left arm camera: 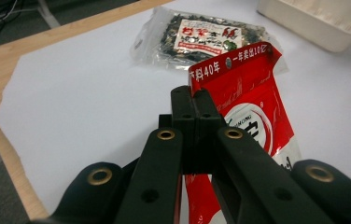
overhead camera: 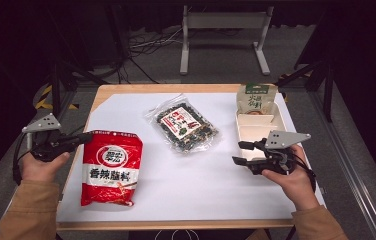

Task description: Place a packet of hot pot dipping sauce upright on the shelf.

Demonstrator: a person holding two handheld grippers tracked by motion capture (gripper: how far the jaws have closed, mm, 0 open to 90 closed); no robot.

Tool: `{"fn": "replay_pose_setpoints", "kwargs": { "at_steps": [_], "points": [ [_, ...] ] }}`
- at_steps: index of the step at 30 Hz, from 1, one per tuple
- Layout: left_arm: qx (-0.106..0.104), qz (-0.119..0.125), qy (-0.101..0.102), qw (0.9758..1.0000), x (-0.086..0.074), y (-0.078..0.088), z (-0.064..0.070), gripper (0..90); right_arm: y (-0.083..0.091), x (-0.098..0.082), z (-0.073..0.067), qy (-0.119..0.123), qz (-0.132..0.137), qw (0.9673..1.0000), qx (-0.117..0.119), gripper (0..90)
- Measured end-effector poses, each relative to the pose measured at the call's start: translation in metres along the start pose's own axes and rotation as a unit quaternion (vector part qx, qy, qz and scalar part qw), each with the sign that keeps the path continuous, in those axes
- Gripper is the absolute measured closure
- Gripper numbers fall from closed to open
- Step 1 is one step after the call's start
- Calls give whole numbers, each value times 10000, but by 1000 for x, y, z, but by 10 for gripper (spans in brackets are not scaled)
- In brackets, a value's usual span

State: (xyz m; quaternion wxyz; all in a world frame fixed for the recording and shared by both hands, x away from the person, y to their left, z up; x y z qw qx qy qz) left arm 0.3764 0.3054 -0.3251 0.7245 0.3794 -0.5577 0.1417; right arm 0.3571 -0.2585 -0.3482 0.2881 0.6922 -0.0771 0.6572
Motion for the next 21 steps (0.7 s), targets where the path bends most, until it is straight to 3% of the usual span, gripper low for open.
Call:
{"fn": "replay_pose_setpoints", "kwargs": {
  "at_steps": [6, 15, 21],
  "points": [
    [-316, 204, -113, 9992, 7, 8, 11, 900, 2, 2, 2, -95, 135, 9998, 118, 434],
    [-448, 366, -178, 9982, 17, 17, 28, 900, 0, 5, 3, -139, 215, 9994, 237, 433],
    [-582, 507, -495, 9958, 28, 24, 48, 900, 0, 10, 1, -197, 394, 9982, 413, 433]
  ]
}}
Point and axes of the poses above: each handheld gripper's, and its own axes: y roughly backward along the jaws, x roughly out of its top, z roughly to its right, the point moved 1 cm from there along -y, roughly forward along the jaws, and after that the axes turned 10 degrees about z, right-handed, at the moved point
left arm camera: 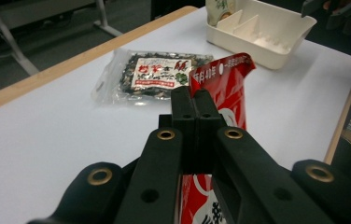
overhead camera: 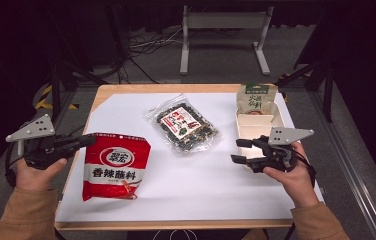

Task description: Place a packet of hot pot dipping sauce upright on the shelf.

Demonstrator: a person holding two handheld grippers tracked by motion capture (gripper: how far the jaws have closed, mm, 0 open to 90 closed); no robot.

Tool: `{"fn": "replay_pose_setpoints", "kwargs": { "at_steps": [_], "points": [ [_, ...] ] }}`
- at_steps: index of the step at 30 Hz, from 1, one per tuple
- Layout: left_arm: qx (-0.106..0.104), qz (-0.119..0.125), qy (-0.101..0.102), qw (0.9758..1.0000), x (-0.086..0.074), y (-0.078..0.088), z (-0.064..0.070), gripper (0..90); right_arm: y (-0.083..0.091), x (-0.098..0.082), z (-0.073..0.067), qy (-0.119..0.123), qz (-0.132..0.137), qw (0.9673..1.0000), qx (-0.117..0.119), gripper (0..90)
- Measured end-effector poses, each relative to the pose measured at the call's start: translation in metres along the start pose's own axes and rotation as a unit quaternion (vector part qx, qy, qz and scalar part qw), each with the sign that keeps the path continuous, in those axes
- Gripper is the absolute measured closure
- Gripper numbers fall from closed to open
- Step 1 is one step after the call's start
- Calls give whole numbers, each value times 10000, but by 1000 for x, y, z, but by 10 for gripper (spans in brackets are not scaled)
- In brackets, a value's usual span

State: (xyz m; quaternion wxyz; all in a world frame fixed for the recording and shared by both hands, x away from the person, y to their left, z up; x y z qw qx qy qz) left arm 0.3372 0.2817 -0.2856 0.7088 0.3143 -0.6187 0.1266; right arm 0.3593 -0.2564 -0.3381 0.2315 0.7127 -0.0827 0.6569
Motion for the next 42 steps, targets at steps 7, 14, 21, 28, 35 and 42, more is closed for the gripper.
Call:
{"fn": "replay_pose_setpoints", "kwargs": {
  "at_steps": [7, 14, 21, 28, 35, 42],
  "points": [
    [-164, 112, -61, 9998, 8, -3, 9, 900, 0, 3, -2, -82, 136, 9997, 169, 431],
    [-258, 259, -112, 9993, 17, -13, 14, 900, 0, 6, -6, -69, 164, 9996, 213, 429],
    [-497, 392, -208, 9978, 32, -26, 26, 900, -1, 3, -9, -47, 46, 9999, 155, 424],
    [-971, 509, -324, 9934, 40, -44, 46, 900, -9, 1, -16, -3, -72, 9998, 203, 418],
    [-1310, 587, -399, 9888, 45, -61, 65, 900, -13, 1, -23, 37, -103, 9996, 265, 410],
    [-1610, 672, -456, 9836, 50, -80, 80, 900, -12, 0, -24, 79, -123, 9997, 195, 398]
  ]
}}
Point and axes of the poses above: each handheld gripper's, and its own axes: y roughly backward along the jaws, x roughly out of its top, z roughly to its right, the point moved 1 cm from there along -y, roughly forward along the jaws, and after that the axes turned 10 degrees about z, right-handed, at the moved point
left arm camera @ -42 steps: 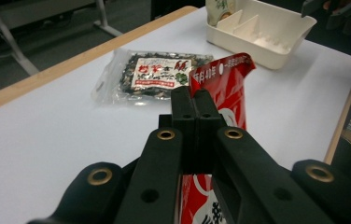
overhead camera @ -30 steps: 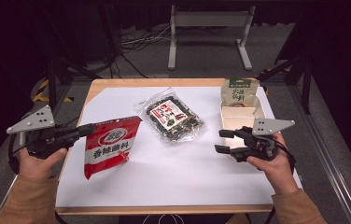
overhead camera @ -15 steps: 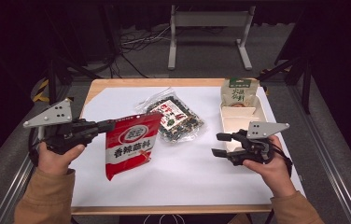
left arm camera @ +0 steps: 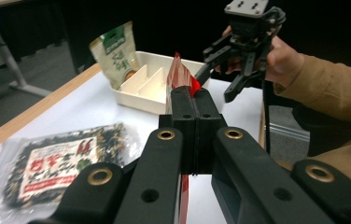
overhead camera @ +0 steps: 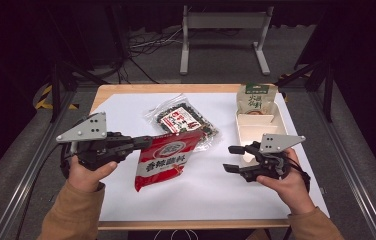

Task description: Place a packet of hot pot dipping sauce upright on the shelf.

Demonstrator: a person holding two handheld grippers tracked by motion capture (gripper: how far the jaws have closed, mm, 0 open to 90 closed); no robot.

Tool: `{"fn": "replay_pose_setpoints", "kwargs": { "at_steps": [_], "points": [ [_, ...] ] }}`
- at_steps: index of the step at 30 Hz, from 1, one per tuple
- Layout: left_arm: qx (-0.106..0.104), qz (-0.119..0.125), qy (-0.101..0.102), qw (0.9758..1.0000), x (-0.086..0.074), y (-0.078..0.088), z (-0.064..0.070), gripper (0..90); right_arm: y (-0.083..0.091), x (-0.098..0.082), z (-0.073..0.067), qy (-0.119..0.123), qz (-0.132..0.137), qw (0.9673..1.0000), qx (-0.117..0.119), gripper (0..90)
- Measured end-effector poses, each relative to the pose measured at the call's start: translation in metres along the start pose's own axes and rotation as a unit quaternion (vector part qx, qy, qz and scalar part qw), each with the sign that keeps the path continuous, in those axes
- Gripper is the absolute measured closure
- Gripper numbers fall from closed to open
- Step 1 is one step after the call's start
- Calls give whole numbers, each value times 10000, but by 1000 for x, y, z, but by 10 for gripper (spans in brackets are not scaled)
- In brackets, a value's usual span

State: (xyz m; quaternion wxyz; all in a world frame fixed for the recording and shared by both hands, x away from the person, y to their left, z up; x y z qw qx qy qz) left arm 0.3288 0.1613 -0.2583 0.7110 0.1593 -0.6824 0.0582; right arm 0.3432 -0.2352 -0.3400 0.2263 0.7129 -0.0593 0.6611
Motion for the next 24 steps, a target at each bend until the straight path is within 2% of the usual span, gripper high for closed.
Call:
{"fn": "replay_pose_setpoints", "kwargs": {
  "at_steps": [8, 10, 15, 24],
  "points": [
    [-270, 205, -99, 9994, 1, -19, 12, 900, -1, -3, 1, 71, -76, 9999, -56, 383],
    [-337, 323, -91, 9989, 0, -23, 15, 900, -1, -3, 1, 94, -89, 9999, -62, 383],
    [-442, 366, -112, 9983, 0, -31, 20, 900, -3, -5, 1, 112, -100, 9999, -37, 380],
    [-621, 395, -175, 9971, 1, -43, 26, 900, -7, -7, -3, 86, -65, 9996, 267, 367]
  ]
}}
Point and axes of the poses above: each handheld gripper's, and its own axes: y roughly backward along the jaws, x roughly out of its top, z roughly to its right, the point moved 1 cm from there along -y, roughly forward along the jaws, and after that the axes turned 10 degrees about z, right-handed, at the moved point
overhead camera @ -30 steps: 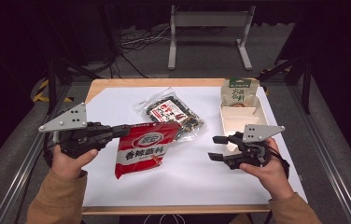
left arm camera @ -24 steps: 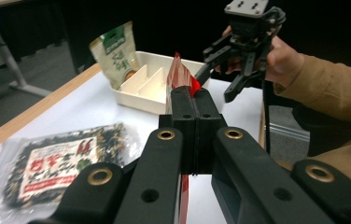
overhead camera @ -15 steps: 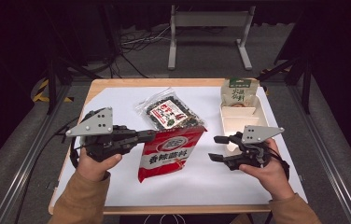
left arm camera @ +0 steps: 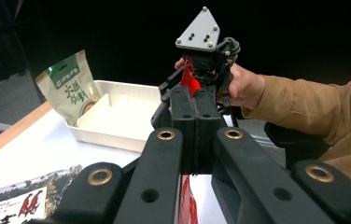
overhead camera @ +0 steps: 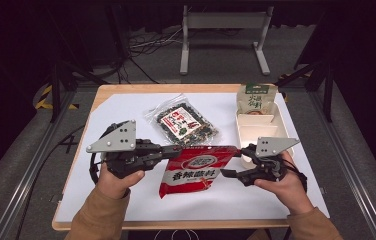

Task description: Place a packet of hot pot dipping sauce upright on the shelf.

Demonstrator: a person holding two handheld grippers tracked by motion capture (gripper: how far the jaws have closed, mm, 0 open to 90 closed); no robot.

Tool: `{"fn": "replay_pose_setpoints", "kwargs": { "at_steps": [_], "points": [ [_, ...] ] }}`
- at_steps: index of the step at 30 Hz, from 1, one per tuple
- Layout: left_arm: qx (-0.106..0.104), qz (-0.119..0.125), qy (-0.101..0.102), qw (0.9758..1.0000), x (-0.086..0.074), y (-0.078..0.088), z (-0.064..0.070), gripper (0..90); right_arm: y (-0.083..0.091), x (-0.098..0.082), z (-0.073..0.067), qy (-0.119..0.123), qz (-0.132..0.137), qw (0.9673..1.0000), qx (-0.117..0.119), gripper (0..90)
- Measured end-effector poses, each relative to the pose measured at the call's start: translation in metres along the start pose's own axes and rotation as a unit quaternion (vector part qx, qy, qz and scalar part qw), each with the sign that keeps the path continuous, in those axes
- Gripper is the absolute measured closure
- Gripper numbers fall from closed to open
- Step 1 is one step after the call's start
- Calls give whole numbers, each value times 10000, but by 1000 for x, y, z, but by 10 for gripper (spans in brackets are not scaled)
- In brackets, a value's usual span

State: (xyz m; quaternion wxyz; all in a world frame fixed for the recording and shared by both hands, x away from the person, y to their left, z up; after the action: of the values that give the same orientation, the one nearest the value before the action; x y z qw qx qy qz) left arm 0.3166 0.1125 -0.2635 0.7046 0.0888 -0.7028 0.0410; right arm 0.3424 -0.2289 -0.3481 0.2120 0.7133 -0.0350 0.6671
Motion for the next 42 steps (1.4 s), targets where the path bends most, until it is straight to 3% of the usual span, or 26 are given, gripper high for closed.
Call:
{"fn": "replay_pose_setpoints", "kwargs": {
  "at_steps": [8, 15, 24, 26, 30, 34, 42],
  "points": [
    [-66, 8, -21, 10000, -2, -7, 1, 900, -7, -6, 0, -178, 36, 9997, 145, 383],
    [-61, -104, -73, 9999, -4, -12, 1, 900, -15, -16, -6, -183, 472, 9978, 434, 446],
    [-105, -95, -66, 9999, -5, -13, 2, 900, -25, -20, -10, -113, 277, 9978, 585, 487],
    [-76, -105, -56, 9999, -5, -13, 2, 900, -28, -21, -10, -72, 201, 9979, 614, 533],
    [41, -173, -109, 9998, -7, -12, 1, 900, -29, -22, -11, 125, 104, 9978, 639, 712],
    [84, -157, -75, 9998, -8, -10, -1, 900, -28, -22, -12, 109, 74, 9969, 779, 844],
    [171, -70, -38, 9998, -9, -6, -4, 900, -20, -15, -14, -214, 80, 9962, 840, 891]
  ]
}}
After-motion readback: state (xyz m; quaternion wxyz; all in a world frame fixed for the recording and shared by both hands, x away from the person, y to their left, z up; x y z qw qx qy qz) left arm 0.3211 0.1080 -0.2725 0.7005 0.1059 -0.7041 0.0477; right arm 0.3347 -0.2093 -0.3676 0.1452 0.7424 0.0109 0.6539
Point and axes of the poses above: each handheld gripper's, and its own axes: y roughly backward along the jaws, x roughly out of its top, z roughly to its right, the point moved 1 cm from there along -y, roughly forward along the jaws, and after that the axes turned 10 degrees about z, right-handed, at the moved point
